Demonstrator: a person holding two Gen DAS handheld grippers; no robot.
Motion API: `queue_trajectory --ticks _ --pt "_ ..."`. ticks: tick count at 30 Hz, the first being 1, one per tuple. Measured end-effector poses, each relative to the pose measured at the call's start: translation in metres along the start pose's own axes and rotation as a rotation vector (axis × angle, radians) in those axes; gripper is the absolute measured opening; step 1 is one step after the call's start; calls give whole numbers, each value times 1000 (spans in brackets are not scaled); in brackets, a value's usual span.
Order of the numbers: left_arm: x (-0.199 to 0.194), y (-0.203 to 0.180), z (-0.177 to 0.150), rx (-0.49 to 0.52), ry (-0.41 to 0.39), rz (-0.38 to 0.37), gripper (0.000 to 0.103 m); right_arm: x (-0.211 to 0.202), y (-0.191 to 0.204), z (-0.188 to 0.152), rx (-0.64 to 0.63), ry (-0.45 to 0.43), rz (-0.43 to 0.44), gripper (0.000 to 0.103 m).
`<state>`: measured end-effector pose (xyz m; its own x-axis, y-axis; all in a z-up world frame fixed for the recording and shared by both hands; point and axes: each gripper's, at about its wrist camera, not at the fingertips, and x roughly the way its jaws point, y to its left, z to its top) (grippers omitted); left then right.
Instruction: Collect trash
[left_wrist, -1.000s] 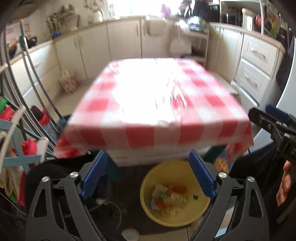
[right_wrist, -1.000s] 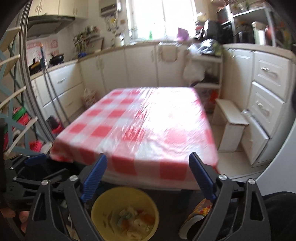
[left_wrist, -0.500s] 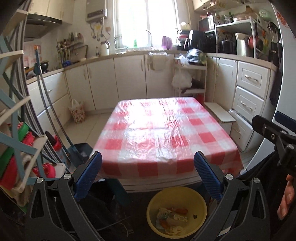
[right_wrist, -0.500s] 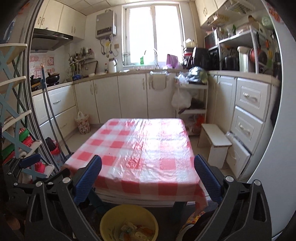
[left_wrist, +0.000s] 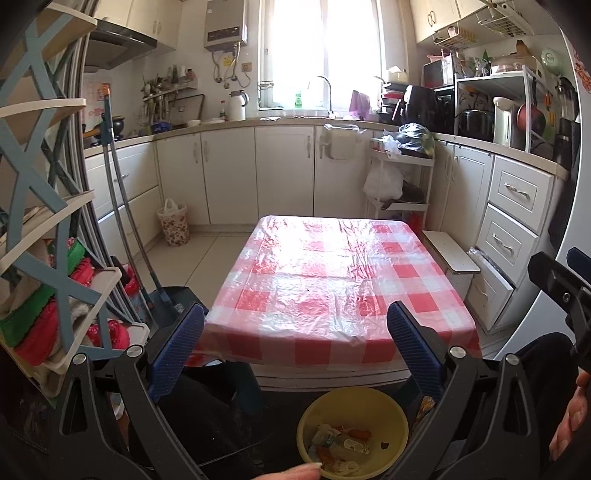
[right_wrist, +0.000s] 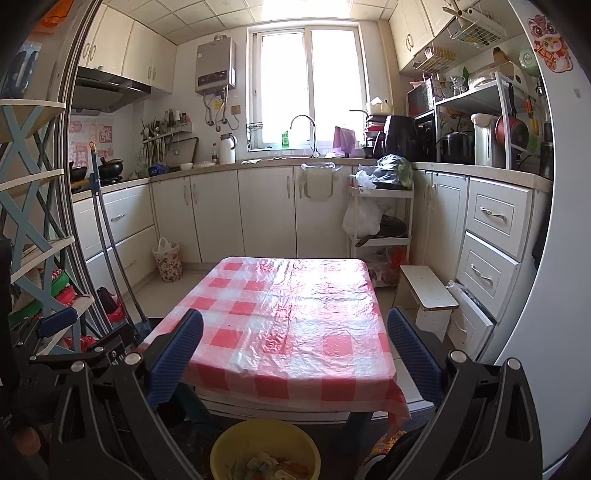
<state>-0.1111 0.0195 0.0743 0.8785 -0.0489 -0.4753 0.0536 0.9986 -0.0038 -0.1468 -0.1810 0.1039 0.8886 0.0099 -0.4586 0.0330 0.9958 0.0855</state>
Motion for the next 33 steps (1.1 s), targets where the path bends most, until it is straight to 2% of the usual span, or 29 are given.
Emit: queue_trajectory --ticks 10,33 --pt "-10 2 2 -12 -30 15 96 -1 1 -1 0 15 3 96" --pt "-17 0 5 -13 -45 33 96 -1 6 -1 -17 28 9 96"
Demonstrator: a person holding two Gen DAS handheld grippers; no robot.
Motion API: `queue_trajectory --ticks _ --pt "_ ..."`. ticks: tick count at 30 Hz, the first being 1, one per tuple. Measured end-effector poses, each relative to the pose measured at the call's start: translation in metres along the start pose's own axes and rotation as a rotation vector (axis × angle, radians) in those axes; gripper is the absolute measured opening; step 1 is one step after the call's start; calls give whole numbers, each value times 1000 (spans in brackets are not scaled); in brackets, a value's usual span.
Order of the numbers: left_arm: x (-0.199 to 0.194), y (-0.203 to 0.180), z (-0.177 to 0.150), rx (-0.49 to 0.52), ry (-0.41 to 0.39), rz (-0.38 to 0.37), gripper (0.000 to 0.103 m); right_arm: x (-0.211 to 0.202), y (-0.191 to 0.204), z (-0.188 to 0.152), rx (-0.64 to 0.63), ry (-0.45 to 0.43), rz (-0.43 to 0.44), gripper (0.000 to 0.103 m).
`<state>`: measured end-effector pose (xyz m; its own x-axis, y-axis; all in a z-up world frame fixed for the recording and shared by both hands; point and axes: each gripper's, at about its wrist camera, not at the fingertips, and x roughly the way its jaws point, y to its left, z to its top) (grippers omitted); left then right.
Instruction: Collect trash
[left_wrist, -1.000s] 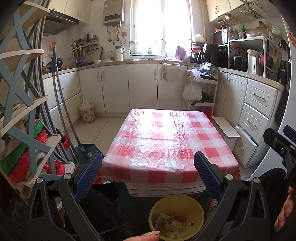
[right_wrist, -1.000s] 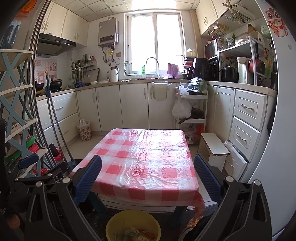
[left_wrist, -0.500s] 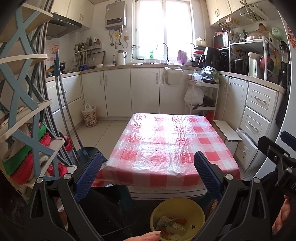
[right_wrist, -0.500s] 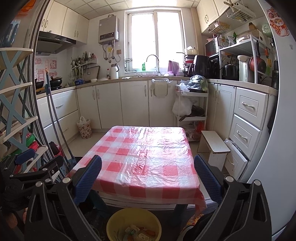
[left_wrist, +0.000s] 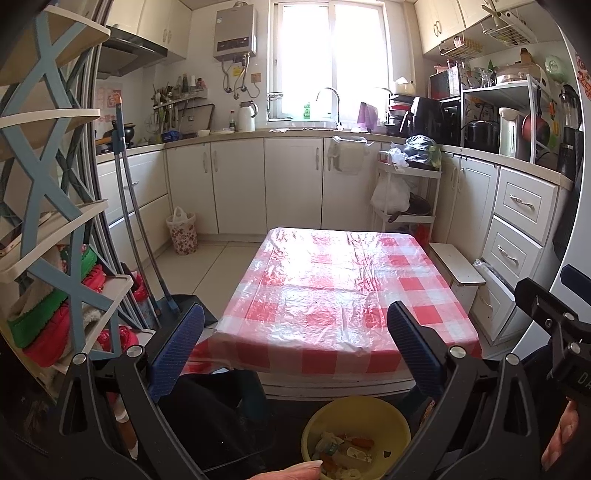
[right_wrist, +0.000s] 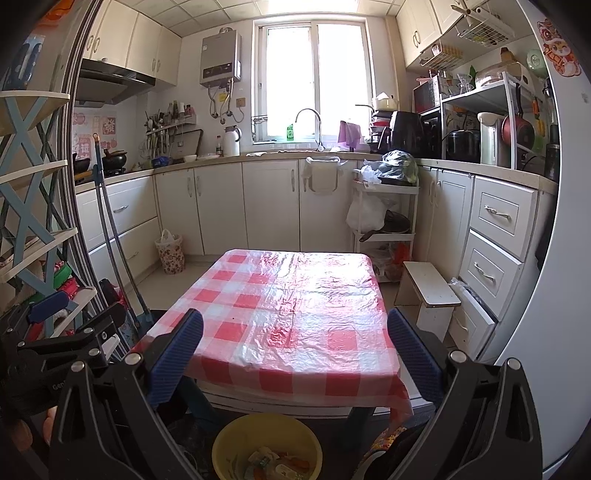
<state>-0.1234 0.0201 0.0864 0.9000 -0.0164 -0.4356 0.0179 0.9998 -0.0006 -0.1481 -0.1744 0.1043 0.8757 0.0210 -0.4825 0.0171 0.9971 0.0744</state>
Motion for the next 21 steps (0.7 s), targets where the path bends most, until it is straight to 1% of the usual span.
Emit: queue_trajectory --ticks 21 --pt "-1 4 1 2 -5 6 96 0 0 0 0 -2 0 96"
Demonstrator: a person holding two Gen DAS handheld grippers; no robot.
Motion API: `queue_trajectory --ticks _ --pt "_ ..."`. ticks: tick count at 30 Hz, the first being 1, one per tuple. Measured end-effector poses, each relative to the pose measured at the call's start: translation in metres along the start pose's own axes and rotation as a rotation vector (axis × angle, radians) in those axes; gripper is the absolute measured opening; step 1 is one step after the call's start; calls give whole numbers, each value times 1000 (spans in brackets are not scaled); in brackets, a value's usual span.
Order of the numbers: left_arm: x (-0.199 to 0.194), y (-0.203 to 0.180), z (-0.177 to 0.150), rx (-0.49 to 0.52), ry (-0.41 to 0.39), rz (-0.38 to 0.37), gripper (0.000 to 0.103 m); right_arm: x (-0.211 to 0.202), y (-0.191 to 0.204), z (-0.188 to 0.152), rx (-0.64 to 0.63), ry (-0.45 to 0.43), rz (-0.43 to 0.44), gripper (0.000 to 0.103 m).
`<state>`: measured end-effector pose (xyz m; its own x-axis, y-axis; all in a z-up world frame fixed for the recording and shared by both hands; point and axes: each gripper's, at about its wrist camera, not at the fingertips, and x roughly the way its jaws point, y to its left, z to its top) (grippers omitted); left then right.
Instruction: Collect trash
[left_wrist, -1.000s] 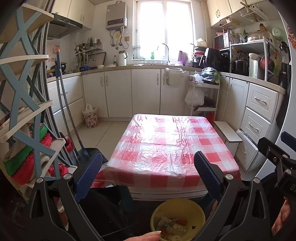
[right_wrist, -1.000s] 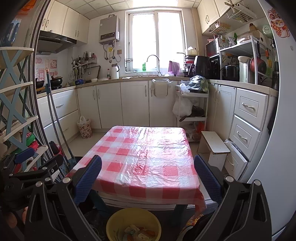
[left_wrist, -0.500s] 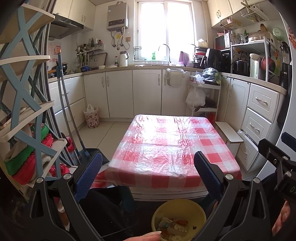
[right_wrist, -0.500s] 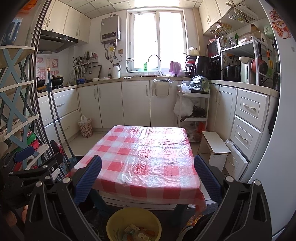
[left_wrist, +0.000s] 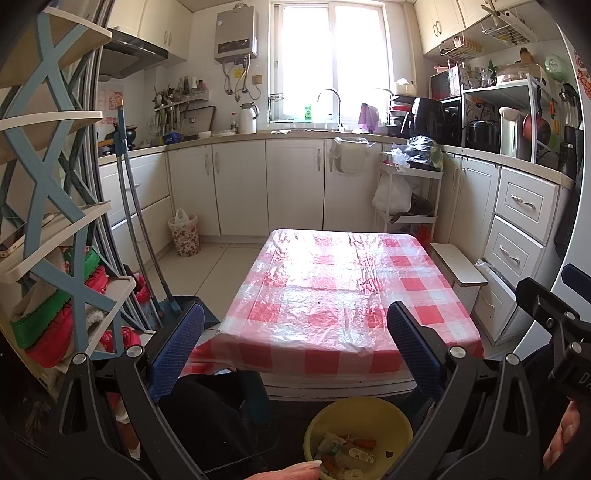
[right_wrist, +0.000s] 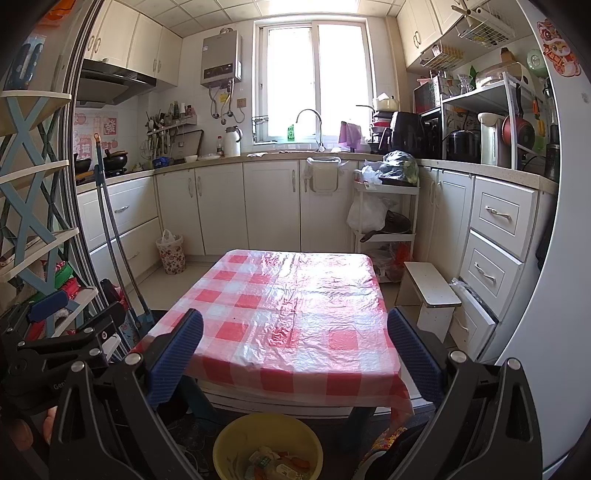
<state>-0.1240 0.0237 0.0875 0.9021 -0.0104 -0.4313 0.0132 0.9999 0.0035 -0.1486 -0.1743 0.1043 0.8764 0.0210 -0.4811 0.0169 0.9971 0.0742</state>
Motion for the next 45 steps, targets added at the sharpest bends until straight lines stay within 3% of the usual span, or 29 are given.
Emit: queue_trajectory --ticks 25,28,33,38,40,45 --pt "6 4 2 5 34 -24 96 14 7 4 -29 52 -26 96" --pt "9 7 3 -13 45 -44 96 15 7 4 -31 56 -26 96" --pt "18 18 7 -83 72 -139 96 21 4 4 -27 68 -17 96" --pt "24 16 14 -43 22 -84 96 34 -2 2 -12 95 3 96" --pt "33 11 19 -14 23 -76 96 41 -5 1 -7 104 9 96" --pt "98 12 28 -3 144 -86 96 67 -18 3 14 127 22 96"
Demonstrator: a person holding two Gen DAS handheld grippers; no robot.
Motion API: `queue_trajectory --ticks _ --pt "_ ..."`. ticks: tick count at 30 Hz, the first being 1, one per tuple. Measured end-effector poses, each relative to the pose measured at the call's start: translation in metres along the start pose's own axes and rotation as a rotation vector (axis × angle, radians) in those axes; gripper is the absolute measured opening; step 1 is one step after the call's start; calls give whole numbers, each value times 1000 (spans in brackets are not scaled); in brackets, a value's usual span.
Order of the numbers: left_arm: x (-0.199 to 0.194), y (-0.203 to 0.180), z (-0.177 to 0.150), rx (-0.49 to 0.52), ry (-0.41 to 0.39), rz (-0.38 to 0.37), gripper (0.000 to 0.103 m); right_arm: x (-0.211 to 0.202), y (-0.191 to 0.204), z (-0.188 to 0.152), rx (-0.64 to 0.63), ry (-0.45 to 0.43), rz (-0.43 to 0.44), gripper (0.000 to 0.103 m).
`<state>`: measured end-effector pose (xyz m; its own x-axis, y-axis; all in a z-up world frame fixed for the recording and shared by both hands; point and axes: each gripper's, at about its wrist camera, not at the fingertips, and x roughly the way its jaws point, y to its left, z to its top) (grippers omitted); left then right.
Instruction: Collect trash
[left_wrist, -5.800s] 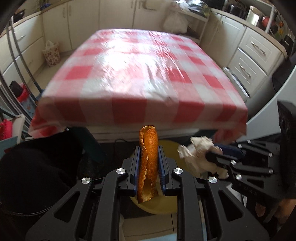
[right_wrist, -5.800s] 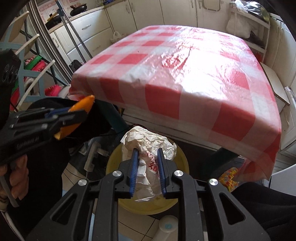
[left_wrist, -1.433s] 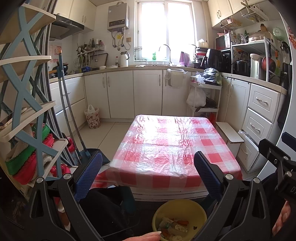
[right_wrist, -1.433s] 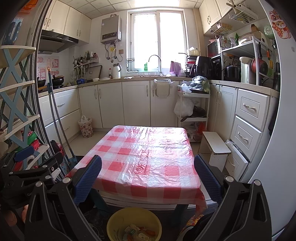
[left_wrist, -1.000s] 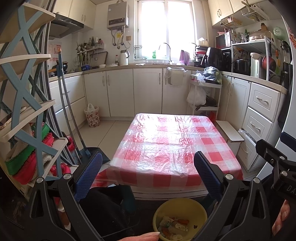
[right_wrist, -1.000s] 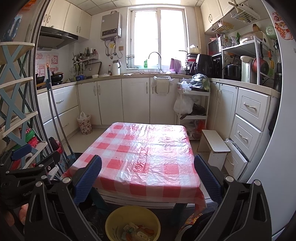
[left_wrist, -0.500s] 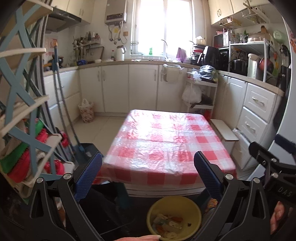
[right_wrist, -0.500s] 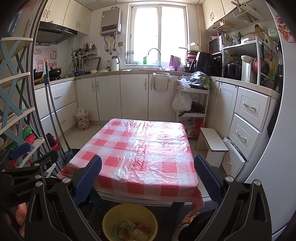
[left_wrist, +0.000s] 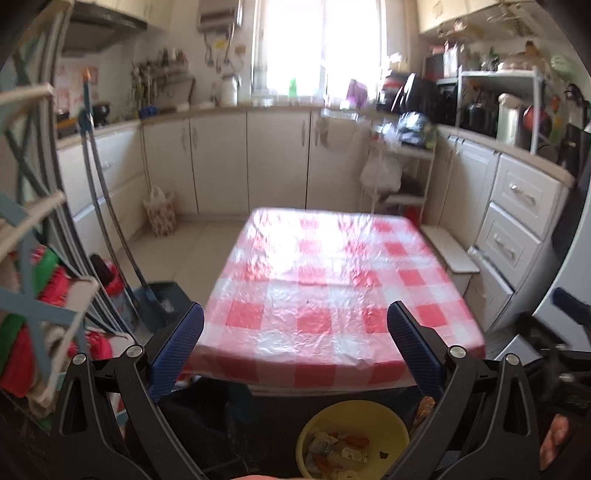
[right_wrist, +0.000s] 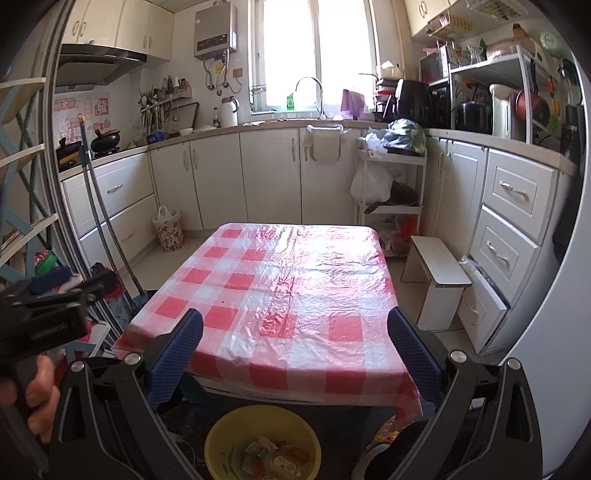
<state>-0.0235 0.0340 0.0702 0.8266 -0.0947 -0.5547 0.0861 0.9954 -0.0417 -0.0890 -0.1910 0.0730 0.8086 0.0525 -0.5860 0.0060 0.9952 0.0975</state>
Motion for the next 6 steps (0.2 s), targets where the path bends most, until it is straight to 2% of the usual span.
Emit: queue_trajectory --ticks 3,6 --pt "63 11 7 -24 114 25 96 29 -11 6 3 22 0 96" --pt "115 19 9 -26 179 62 96 68 -19 11 -20 69 -3 96"
